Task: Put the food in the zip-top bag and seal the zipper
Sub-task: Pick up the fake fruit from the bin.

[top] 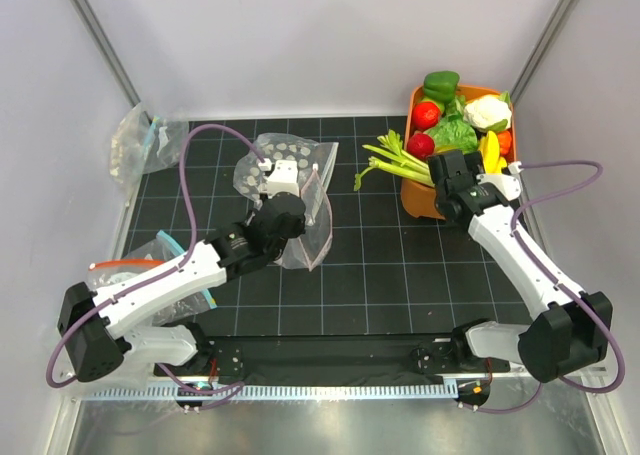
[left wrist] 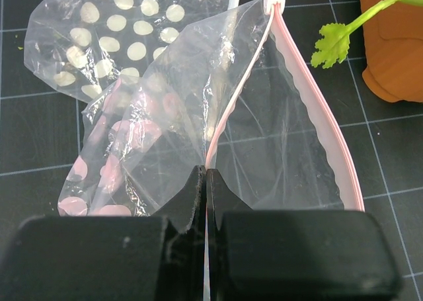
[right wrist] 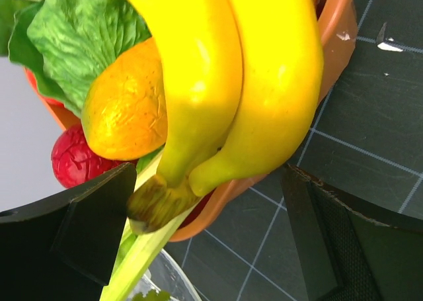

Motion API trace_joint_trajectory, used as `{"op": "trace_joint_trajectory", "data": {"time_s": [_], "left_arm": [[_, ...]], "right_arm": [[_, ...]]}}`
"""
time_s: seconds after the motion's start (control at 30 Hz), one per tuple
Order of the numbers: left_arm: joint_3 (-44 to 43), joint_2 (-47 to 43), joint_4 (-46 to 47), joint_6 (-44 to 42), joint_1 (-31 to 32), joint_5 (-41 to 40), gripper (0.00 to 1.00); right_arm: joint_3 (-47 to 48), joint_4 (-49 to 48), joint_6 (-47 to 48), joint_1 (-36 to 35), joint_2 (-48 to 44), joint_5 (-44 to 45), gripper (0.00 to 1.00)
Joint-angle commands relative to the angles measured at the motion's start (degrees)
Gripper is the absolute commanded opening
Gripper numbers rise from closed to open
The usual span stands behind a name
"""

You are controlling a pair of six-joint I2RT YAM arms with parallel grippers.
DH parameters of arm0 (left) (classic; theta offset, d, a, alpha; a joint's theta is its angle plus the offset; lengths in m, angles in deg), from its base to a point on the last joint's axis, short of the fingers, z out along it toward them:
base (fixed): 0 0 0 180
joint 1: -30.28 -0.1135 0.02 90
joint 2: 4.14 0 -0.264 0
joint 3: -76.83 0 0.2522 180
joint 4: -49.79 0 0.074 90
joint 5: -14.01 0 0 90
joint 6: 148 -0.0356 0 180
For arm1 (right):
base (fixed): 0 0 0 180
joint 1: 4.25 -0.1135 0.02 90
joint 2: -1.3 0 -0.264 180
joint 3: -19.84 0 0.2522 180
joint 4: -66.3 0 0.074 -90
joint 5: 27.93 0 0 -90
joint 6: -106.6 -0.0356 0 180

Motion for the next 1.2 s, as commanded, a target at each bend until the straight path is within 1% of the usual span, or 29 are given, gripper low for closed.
{"op": "trace_joint_trajectory", "data": {"time_s": [0.0, 0.13, 0.3, 0.37, 0.43, 0.53, 0.63, 0.67, 0.77, 0.8, 0.83, 0.87, 0.9, 0.93, 1.0, 1.03, 1.07, 1.17], "left_arm": [[-0.7, 0.3, 2.5, -0.3, -0.1, -0.5, 0.0], [-0.7, 0.6, 2.5, -0.4, -0.1, -0.2, 0.0], [-0.9, 1.0, 2.6, -0.4, -0.1, 0.0, 0.0], [-1.0, 0.9, 2.4, -0.3, -0.1, 0.1, 0.0], [-1.0, 0.9, 2.4, -0.4, -0.1, 0.0, 0.0], [-1.0, 0.9, 2.4, -0.4, -0.1, 0.0, 0.0], [-1.2, 0.9, 2.2, -0.3, -0.1, 0.2, 0.0], [-1.1, 1.1, 2.3, -0.3, -0.1, 0.2, 0.0], [-1.4, 1.3, 2.3, -0.3, -0.1, 0.6, 0.0], [-1.4, 1.3, 2.2, -0.3, -0.1, 0.6, 0.0], [-1.3, 1.3, 2.2, -0.3, -0.1, 0.7, 0.0], [-1.4, 1.3, 2.1, -0.3, -0.1, 0.7, 0.0], [-1.4, 1.2, 2.0, -0.4, -0.1, 0.6, 0.0], [-1.4, 1.2, 2.0, -0.3, -0.1, 0.6, 0.0], [-1.4, 1.0, 2.0, -0.4, -0.1, 0.5, 0.0], [-1.4, 0.9, 2.0, -0.4, -0.1, 0.4, 0.0], [-1.3, 0.9, 2.0, -0.4, -0.1, 0.3, 0.0], [-1.4, 0.9, 1.9, -0.5, -0.1, 0.2, 0.0]], "right_arm": [[0.5, -1.8, -3.0, 1.3, -0.4, 1.7, 1.0], [1.5, -1.6, -1.4, 3.1, -0.4, 2.0, 0.99], [1.7, -1.3, -1.1, 4.5, -0.7, 3.2, 0.79], [1.4, -1.1, -1.6, 4.5, -1.6, 4.0, 0.69], [1.2, -1.0, -1.7, 4.5, -2.0, 4.7, 0.68], [2.3, 0.0, -1.5, 4.5, -2.7, 5.8, 0.61], [3.3, 0.7, -0.7, 4.5, -3.7, 7.6, 0.46], [3.6, 0.8, -0.5, 4.6, -3.9, 8.3, 0.36], [3.9, 0.5, 0.9, 4.6, -5.4, 9.8, 0.24], [4.0, 0.3, 1.4, 4.5, -5.9, 10.1, 0.23], [4.2, -0.1, 2.1, 4.5, -6.4, 10.2, 0.19], [4.4, -0.6, 4.7, 4.6, -6.6, 9.8, 0.15], [4.5, -1.3, 5.6, 4.5, -6.8, 9.8, 0.13], [4.7, -1.4, 6.2, 4.5, -7.1, 9.6, 0.08], [5.1, -1.4, 8.0, 4.5, -7.5, 10.0, 0.04], [5.1, -1.6, 9.0, 4.5, -8.3, 10.1, 0.01], [4.9, -2.3, 10.3, 4.5, -8.8, 10.0, 0.01], [3.2, -9.0, 23.9, 4.5, -10.6, 4.5, 0.01]]}}
